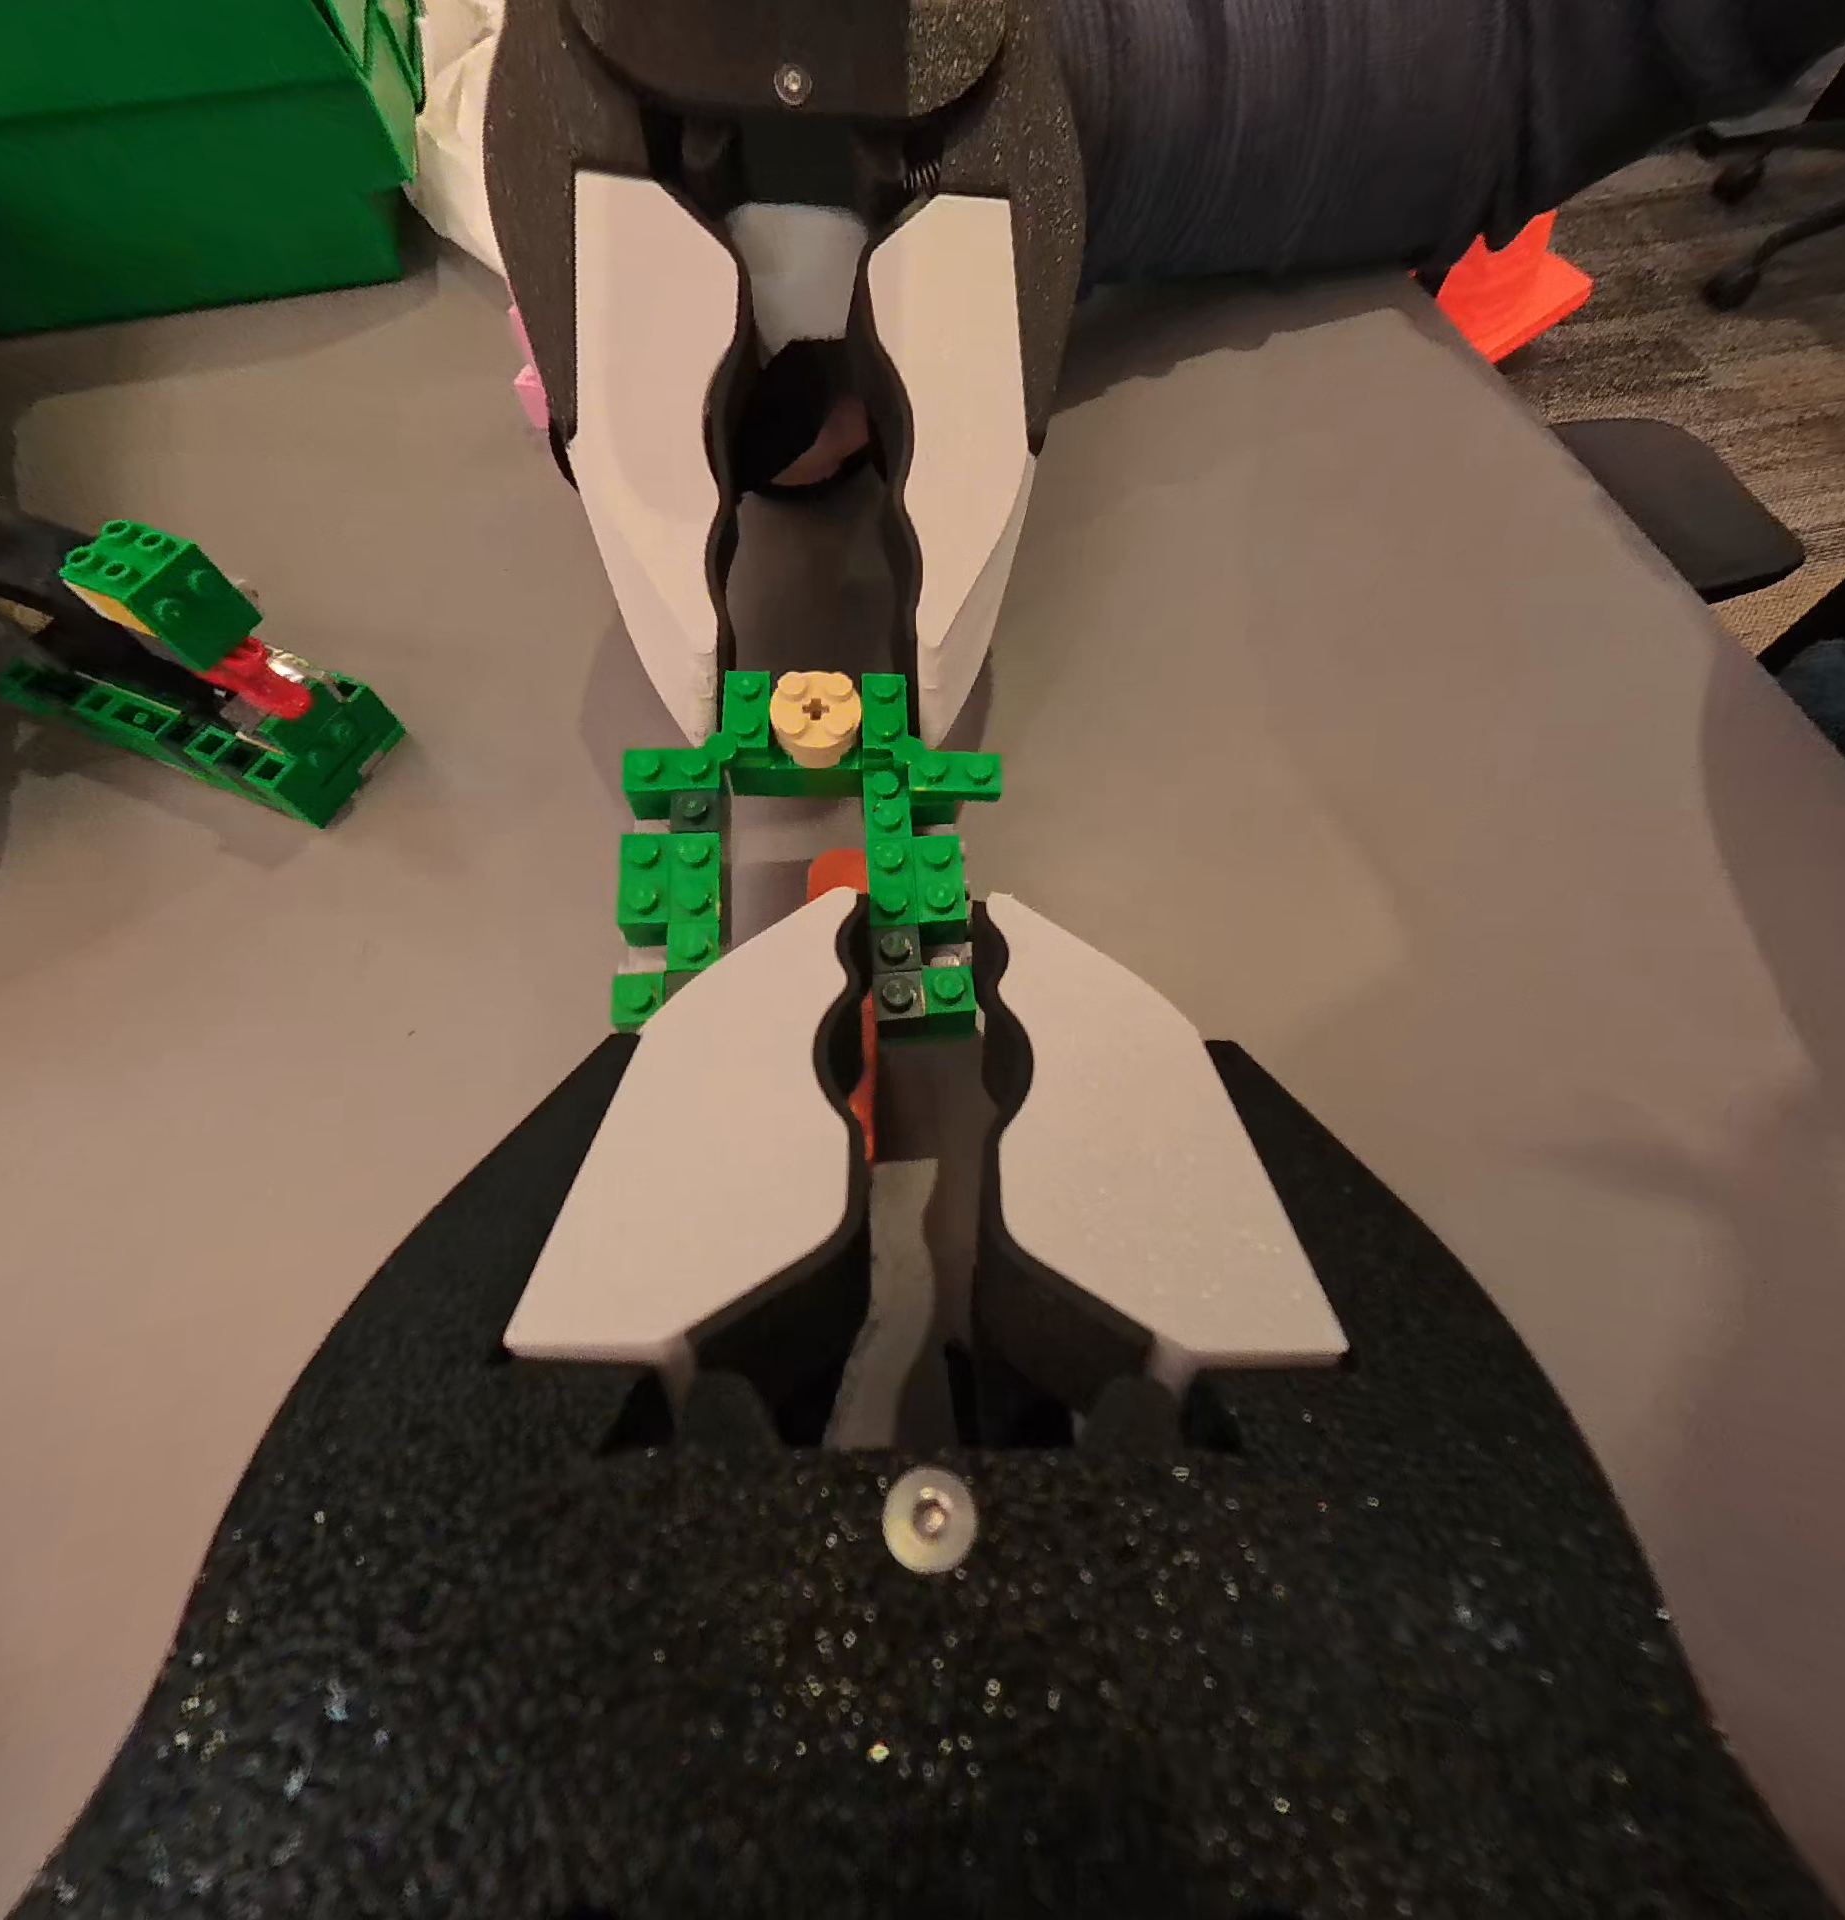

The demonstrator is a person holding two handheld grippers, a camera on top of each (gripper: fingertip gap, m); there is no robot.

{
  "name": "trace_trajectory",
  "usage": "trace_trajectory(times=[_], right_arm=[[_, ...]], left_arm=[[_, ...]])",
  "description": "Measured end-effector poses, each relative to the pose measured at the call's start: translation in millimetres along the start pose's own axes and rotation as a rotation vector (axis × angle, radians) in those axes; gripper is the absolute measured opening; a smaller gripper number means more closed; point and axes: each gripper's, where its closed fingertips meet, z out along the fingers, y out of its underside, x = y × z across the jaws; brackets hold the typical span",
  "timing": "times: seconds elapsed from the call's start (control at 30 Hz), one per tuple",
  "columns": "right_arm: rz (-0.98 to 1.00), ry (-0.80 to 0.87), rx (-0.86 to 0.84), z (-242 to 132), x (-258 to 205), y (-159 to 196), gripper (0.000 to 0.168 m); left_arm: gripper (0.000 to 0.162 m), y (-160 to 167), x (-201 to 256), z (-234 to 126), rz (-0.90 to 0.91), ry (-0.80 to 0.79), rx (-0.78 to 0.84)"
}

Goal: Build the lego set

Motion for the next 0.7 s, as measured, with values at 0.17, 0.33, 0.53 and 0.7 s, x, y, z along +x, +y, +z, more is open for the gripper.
trace_trajectory(times=[0.17, 0.33, 0.53, 0.7], right_arm=[[0.020, 0.008, 0.028, 0, 6, -4, 0.034], [0.054, 0.010, 0.063, -3, 11, -6, 0.034], [0.016, 0.049, 0.006, 2, 15, 1, 0.034], [-0.012, 0.078, -0.021, 7, 17, 2, 0.034]], left_arm=[[0.017, 1, -7, -5, 0.010, -0.007, -0.035], [0.017, 5, -13, -3, -0.011, 0.019, -0.068], [0.018, 17, -13, -4, -0.044, 0.025, -0.166], [0.017, 23, -14, -7, -0.047, 0.017, -0.227]])
